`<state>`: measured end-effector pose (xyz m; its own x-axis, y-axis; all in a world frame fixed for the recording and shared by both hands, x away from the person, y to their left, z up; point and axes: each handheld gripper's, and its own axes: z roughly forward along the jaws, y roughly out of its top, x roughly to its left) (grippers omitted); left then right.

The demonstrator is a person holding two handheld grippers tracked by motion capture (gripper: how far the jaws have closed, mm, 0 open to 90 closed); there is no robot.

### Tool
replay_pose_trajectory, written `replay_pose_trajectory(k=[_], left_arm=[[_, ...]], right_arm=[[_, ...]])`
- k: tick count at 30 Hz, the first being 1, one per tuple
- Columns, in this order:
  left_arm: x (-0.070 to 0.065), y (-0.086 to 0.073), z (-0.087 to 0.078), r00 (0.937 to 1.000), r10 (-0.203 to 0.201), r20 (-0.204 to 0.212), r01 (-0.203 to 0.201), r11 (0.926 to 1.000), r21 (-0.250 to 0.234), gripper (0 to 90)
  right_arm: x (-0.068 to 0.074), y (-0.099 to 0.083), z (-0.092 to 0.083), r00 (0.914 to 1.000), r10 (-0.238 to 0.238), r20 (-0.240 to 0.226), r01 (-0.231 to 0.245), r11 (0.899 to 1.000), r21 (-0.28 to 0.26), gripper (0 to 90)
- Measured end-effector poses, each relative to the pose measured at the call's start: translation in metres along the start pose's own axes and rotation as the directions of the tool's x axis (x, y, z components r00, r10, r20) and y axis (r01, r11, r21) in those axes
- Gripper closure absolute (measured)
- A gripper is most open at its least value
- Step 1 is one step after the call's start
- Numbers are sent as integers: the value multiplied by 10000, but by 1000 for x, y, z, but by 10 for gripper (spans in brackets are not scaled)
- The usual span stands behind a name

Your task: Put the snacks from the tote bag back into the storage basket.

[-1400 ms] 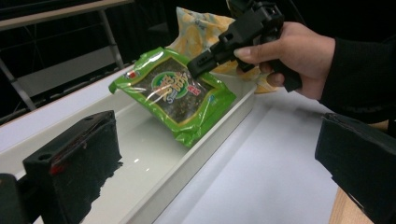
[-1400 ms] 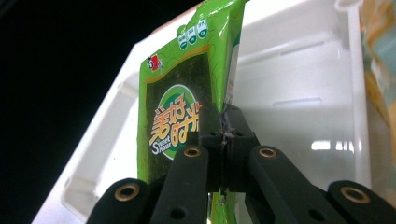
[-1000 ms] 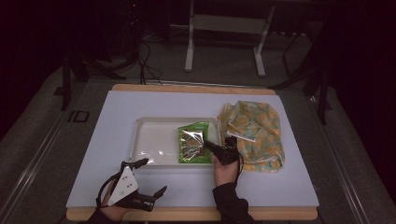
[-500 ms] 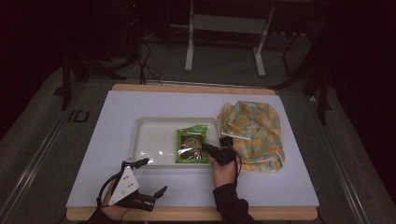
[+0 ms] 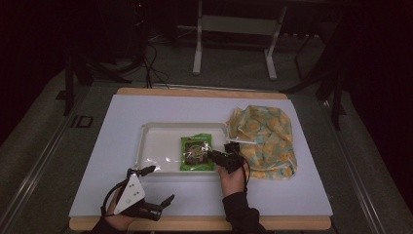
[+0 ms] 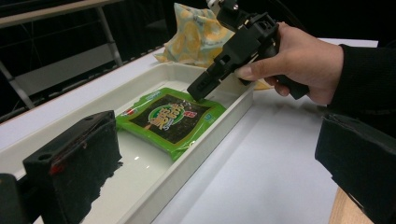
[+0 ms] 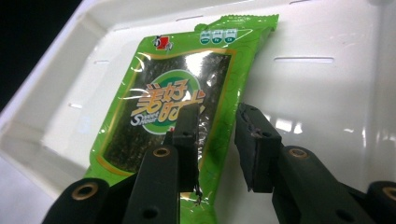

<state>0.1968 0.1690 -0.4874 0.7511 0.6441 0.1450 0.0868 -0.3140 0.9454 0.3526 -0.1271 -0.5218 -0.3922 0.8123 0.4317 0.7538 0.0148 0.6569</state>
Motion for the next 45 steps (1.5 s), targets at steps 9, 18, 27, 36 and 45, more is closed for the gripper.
replay_pose_trajectory(k=[9, 18, 27, 36, 45], left_arm=[[0, 0, 0, 10000, -14, 9, 14, 10000, 17, 4], [0, 0, 1, 10000, -11, 2, 11, 10000, 27, 4], [0, 0, 1, 10000, -12, -2, 12, 10000, 64, 4], [0, 0, 1, 10000, -23, 14, 23, 10000, 52, 4], [0, 0, 1, 10000, -47, 24, 47, 10000, 78, 4]], right_arm=[[7, 6, -3, 9972, -742, -21, 743, 9969, 275, 597], [14, 19, -13, 9887, -1483, -217, 1488, 9886, 244, 538], [16, 37, -29, 9813, -1910, -235, 1905, 9815, -197, 360], [14, 52, -47, 9701, -2291, -796, 2257, 9729, -494, 213], [7, 60, -60, 9598, -2739, -617, 2708, 9611, -542, 182]])
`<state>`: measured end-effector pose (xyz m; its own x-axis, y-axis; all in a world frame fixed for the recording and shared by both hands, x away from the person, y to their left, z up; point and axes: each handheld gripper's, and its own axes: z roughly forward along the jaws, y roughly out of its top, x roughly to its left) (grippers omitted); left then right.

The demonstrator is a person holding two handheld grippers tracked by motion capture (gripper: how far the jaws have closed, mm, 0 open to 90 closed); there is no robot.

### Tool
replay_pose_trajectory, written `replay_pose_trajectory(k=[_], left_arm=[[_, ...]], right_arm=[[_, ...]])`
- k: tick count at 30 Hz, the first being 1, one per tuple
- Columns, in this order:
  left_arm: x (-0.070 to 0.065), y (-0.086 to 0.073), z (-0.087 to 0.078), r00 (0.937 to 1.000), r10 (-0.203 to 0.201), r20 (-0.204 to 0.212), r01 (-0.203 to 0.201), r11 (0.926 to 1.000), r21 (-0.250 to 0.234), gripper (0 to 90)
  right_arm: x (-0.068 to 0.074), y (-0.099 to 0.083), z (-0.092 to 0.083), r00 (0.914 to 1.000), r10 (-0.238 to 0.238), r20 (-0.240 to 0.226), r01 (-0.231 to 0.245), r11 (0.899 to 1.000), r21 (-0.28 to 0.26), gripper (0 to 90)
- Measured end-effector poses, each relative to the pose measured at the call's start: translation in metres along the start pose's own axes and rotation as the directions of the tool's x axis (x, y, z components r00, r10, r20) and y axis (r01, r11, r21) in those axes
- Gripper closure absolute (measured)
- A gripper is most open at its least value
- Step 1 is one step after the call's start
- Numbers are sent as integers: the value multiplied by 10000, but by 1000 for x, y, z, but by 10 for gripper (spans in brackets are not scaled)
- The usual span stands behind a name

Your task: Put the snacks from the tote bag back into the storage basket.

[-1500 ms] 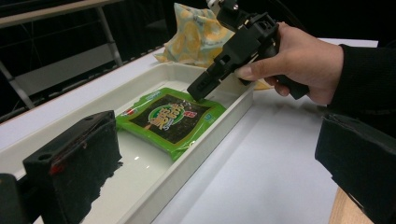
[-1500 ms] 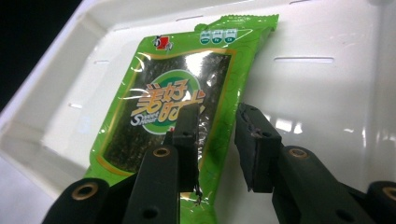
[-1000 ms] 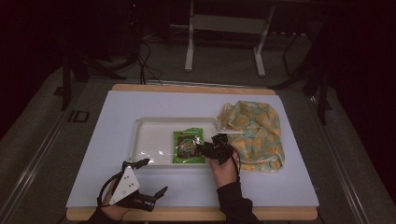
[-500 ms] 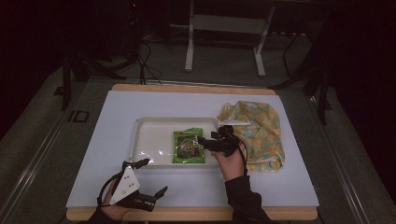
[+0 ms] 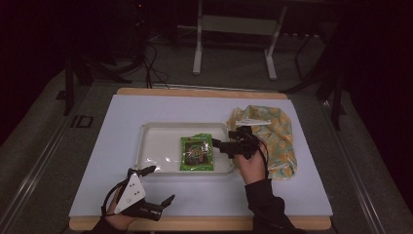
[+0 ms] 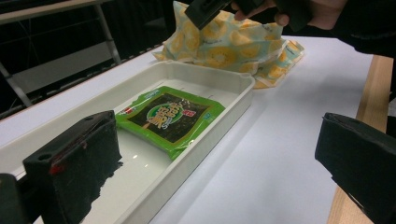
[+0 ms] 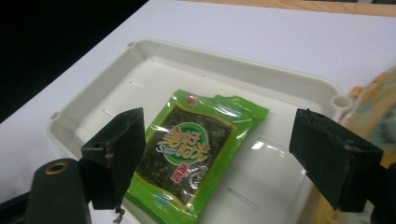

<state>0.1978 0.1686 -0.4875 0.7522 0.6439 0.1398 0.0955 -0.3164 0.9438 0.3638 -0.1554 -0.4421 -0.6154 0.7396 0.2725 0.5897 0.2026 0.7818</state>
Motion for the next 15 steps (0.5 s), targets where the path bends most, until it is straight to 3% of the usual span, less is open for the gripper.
replay_pose_trajectory(k=[15], left_arm=[[0, -1, 1, 10000, -22, 12, 22, 10000, 25, 4]], right_arm=[[-13, 1, -28, 9990, -319, 298, 326, 9992, -226, 156]])
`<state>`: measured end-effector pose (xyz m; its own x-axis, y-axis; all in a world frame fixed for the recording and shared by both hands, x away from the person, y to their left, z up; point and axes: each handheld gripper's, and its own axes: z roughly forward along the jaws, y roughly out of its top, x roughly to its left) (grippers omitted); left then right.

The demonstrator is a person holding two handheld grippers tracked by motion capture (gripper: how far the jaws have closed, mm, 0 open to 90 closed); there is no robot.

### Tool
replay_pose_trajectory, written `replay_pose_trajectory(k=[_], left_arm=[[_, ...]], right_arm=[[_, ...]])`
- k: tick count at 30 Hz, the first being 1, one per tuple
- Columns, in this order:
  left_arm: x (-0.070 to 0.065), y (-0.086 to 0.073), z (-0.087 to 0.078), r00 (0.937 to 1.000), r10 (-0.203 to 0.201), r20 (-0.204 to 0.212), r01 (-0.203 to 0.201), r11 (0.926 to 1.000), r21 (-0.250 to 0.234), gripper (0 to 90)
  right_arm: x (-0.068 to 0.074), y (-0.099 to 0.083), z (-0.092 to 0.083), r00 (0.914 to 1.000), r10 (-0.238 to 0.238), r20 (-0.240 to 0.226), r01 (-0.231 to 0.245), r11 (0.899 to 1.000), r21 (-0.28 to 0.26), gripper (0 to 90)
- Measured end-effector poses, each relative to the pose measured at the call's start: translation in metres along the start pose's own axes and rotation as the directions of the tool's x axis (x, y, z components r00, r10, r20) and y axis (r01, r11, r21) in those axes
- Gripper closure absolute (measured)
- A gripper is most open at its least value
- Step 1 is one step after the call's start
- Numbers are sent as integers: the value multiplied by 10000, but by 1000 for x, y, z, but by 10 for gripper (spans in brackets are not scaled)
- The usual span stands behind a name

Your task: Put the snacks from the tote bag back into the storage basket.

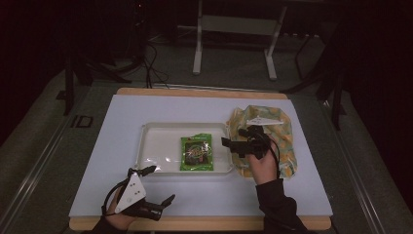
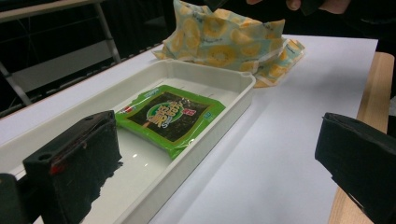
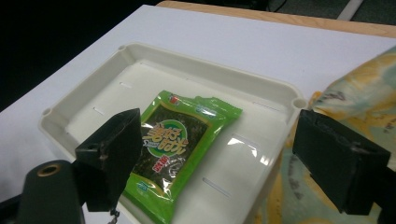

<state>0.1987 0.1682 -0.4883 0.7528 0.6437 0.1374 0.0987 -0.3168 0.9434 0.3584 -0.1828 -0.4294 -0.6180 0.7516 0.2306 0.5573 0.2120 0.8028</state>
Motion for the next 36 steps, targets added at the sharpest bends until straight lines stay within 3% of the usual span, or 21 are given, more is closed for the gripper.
replay_pose_trajectory(k=[24, 36], left_arm=[[-1, 0, 0, 10000, 35, -9, -35, 10000, 27, 4], [-1, 0, 0, 10000, 60, 4, -60, 10000, 40, 4]], right_arm=[[-28, -22, -36, 9976, -261, 644, 288, 9987, -413, 143], [-40, -38, -58, 9903, -489, 1300, 617, 9934, -964, 143]])
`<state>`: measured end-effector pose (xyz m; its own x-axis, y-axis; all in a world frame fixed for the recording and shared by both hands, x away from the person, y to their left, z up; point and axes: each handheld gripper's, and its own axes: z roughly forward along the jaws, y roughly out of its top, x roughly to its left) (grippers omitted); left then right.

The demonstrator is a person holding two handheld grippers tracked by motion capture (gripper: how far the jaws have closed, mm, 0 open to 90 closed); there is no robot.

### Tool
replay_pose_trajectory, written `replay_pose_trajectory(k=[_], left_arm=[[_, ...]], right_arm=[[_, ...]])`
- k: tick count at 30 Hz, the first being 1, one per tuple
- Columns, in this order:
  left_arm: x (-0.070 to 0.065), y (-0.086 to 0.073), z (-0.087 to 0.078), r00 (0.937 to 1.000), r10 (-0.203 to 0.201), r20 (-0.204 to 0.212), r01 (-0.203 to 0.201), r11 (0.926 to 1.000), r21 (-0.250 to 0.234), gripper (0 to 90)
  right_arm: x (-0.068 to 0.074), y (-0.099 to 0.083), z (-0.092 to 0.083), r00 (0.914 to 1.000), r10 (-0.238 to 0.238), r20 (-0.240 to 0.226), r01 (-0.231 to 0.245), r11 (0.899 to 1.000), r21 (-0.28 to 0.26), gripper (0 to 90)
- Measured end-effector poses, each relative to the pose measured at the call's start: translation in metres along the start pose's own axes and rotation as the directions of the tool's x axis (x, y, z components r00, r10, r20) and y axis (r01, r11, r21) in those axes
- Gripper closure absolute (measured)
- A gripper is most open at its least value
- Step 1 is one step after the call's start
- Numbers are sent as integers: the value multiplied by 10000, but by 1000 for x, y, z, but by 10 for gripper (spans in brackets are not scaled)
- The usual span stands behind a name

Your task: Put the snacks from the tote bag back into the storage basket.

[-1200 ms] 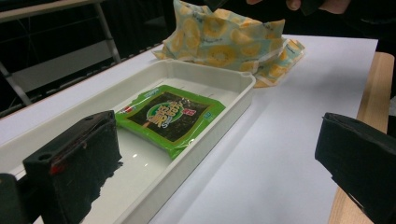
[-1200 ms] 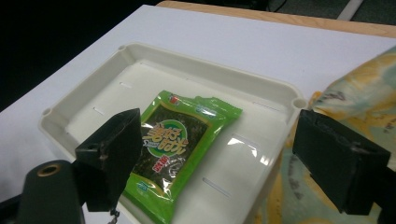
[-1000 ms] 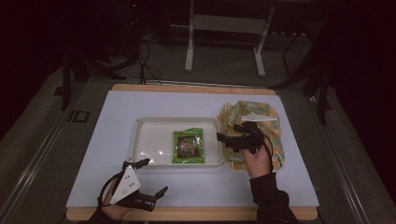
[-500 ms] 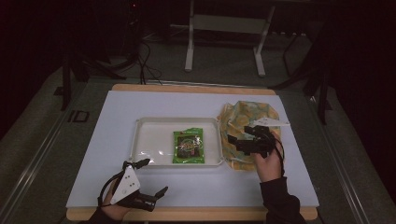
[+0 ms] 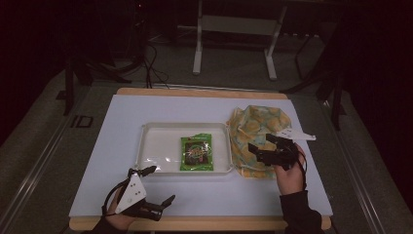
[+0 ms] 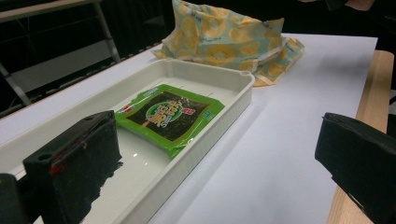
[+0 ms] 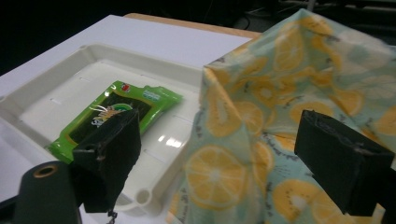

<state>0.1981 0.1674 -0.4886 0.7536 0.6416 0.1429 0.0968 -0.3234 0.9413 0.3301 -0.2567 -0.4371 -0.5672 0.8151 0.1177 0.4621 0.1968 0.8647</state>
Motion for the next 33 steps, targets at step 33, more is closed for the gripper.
replay_pose_trajectory(k=[33], left_arm=[[0, 0, -1, 10000, 21, 29, -21, 10000, 28, 4]], right_arm=[[-15, -32, -28, 9922, -6, 1248, 105, 9969, -786, 142]])
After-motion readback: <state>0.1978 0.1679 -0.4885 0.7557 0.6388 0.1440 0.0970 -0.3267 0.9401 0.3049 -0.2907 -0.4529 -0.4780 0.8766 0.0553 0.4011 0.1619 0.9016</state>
